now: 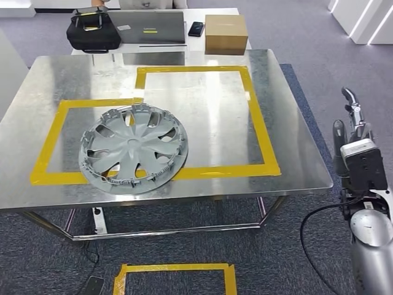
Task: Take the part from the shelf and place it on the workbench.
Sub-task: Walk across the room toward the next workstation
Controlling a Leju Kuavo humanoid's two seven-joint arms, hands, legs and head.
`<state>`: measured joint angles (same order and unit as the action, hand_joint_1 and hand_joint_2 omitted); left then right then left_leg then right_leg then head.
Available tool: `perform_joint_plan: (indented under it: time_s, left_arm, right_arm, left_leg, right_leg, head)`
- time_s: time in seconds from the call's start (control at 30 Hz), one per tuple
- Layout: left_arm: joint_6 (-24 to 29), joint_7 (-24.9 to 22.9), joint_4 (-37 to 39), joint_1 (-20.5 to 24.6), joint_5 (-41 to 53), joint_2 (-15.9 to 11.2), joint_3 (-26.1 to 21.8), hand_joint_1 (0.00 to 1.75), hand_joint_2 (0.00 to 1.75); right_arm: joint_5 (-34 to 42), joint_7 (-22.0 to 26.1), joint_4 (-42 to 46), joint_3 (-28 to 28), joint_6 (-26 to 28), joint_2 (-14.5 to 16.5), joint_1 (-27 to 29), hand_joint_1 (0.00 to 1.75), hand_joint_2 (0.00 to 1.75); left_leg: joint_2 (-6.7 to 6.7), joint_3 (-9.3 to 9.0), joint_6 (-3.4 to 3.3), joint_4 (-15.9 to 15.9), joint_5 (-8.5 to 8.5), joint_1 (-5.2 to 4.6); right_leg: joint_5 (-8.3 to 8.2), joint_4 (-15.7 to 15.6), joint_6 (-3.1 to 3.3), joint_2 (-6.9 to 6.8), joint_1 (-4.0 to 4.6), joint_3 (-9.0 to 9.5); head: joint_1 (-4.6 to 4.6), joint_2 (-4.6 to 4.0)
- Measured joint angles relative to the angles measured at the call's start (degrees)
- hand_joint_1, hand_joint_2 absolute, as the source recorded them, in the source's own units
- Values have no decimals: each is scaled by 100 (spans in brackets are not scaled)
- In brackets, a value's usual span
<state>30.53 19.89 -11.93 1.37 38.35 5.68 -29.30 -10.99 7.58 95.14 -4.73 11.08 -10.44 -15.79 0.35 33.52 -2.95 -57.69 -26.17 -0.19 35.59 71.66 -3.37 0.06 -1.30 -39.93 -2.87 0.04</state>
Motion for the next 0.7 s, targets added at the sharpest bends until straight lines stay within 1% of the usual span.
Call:
perform_joint_plan:
  time_s: [0.03, 0.07, 0.1, 0.13, 0.17, 0.2, 0.23, 0.27, 0.3, 0.33, 0.37, 0.4, 0.43, 0.47, 0.5, 0.53, 0.57, 0.6, 0.63, 0.67, 0.7]
  left_arm:
    - [3, 0, 0, -2, 4, 1, -2, 0, 0]
    - [4, 0, 0, -4, 10, 2, -3, 0, 0]
    - [8, 0, 0, -4, 16, 3, -3, 0, 0]
    - [13, -1, 0, -3, 24, 3, -4, 0, 0]
    - [19, -1, 0, -3, 37, 2, -4, 0, 0]
    - [25, -2, 0, -3, 48, 2, -5, 0, 0]
    - [30, -2, 0, -4, 58, 2, -7, 0, 0]
    - [34, -2, 0, -6, 66, 1, -10, 0, 0]
    - [37, -2, 0, -10, 68, -2, -16, 0, 0]
    - [41, -2, 0, -13, 68, -10, -32, 0, 0]
    - [44, -1, 0, -16, 68, -17, -46, 0, 0]
    - [46, -1, 0, -17, 68, -24, -59, 0, 0]
    - [48, 0, 0, -17, 67, -29, -70, 0, 0]
    - [48, 0, 0, -16, 68, -29, -74, 0, 0]
    - [48, 0, 0, -15, 68, -29, -79, 0, 0]
    - [48, 0, 0, -13, 70, -32, -84, 0, 0]
    - [49, 0, 0, -11, 72, -34, -90, 0, 0]
    - [49, 0, 0, -10, 74, -38, -95, 0, 0]
    - [50, 1, 0, -7, 75, -42, -98, 0, 0]
    - [51, 3, 0, -1, 75, -46, -101, 0, 0]
    - [52, 7, 0, 5, 75, -49, -102, 0, 0]
  right_arm:
    - [2, -2, -16, -13, -14, -10, 10, 0, 0]
    - [2, -2, -31, -26, -26, -18, 18, 0, 0]
    - [2, -2, -42, -38, -36, -26, 23, 0, 0]
    - [2, -2, -49, -49, -45, -35, 25, 0, 0]
    - [2, 1, -53, -62, -55, -45, 22, 0, 0]
    - [2, 9, -54, -73, -63, -54, 21, 0, 0]
    - [2, 17, -54, -82, -71, -59, 24, 0, 0]
    - [1, 26, -54, -90, -77, -65, 33, 0, 0]
    - [1, 32, -54, -96, -81, -68, 47, 0, 0]
    - [-1, 34, -54, -100, -86, -70, 57, 0, 0]
    - [-2, 37, -54, -103, -90, -73, 64, 0, 0]
    - [-3, 39, -54, -106, -92, -73, 69, 0, 0]
    - [-4, 42, -54, -107, -95, -73, 70, 0, 0]
    - [-5, 44, -54, -108, -95, -73, 77, 0, 0]
    - [-5, 45, -54, -109, -96, -73, 85, 0, 0]
    - [-7, 46, -54, -109, -96, -73, 93, 0, 0]
    - [-8, 47, -54, -110, -96, -73, 100, 0, 0]
    - [-9, 47, -54, -112, -97, -73, 105, 0, 0]
    - [-11, 48, -54, -113, -97, -73, 107, 0, 0]
    - [-13, 49, -49, -113, -97, -73, 108, 0, 0]
    - [-16, 49, -41, -114, -97, -75, 107, 0, 0]
  left_leg:
    - [4, 66, -4, -7, 44, -12]
    - [8, 129, -2, -17, 85, -21]
    - [10, 186, 4, -29, 121, -25]
    - [11, 231, 16, -47, 154, -28]
    - [12, 276, 36, -68, 182, -37]
    - [14, 309, 62, -87, 216, -46]
    - [17, 335, 91, -100, 256, -52]
    - [21, 356, 123, -99, 300, -54]
    - [23, 367, 155, -94, 343, -52]
    - [19, 387, 191, -108, 325, -44]
    - [11, 422, 229, -184, 216, -38]
    - [3, 485, 267, -370, 9, -28]
    - [-5, 570, 302, -664, -271, -10]
    - [-7, 658, 331, -1033, -543, 4]
    - [-7, 721, 354, -1382, -730, 20]
    - [-7, 723, 370, -1611, -792, 33]
    - [-7, 643, 378, -1659, -737, 44]
    - [-8, 465, 376, -1490, -602, 54]
    - [-11, 212, 367, -1163, -458, 62]
    - [-21, -75, 348, -750, -384, 63]
    - [-33, -312, 326, -385, -360, 59]
  right_leg:
    - [50, 174, 1, 0, 3, 2]
    - [-15, 134, 8, -1, 8, 113]
    - [-153, -107, 20, -3, 13, 324]
    - [-288, -485, 39, -11, 17, 608]
    - [-370, -899, 57, -22, 28, 909]
    - [-398, -1223, 73, -31, 37, 1125]
    - [-390, -1426, 90, -35, 50, 1248]
    - [-383, -1504, 108, -31, 64, 1280]
    - [-409, -1519, 135, -27, 62, 1235]
    - [-453, -1524, 174, -30, 56, 1207]
    - [-500, -1530, 220, -34, 45, 1172]
    - [-556, -1540, 262, -41, 32, 1124]
    - [-609, -1539, 295, -45, 27, 1081]
    - [-661, -1536, 314, -44, 28, 1012]
    - [-715, -1530, 317, -43, 29, 940]
    - [-768, -1521, 315, -40, 30, 867]
    - [-815, -1508, 309, -35, 30, 795]
    - [-856, -1490, 298, -31, 30, 726]
    - [-891, -1469, 284, -27, 29, 668]
    - [-919, -1445, 263, -24, 35, 618]
    - [-949, -1426, 236, -24, 41, 578]
  head:
    - [-1, 0]
    - [0, 0]
    - [-1, 0]
    - [0, 0]
    - [1, 0]
    - [-3, 0]
    - [-2, 0]
    - [-3, 0]
    - [-3, 0]
    - [1, 0]
    - [-3, 0]
    - [-4, 0]
    - [-5, 0]
    - [-5, 0]
    - [-4, 0]
    - [-4, 0]
    - [-5, 0]
    - [-5, 0]
    - [-7, 0]
    - [-7, 0]
    - [-3, 0]
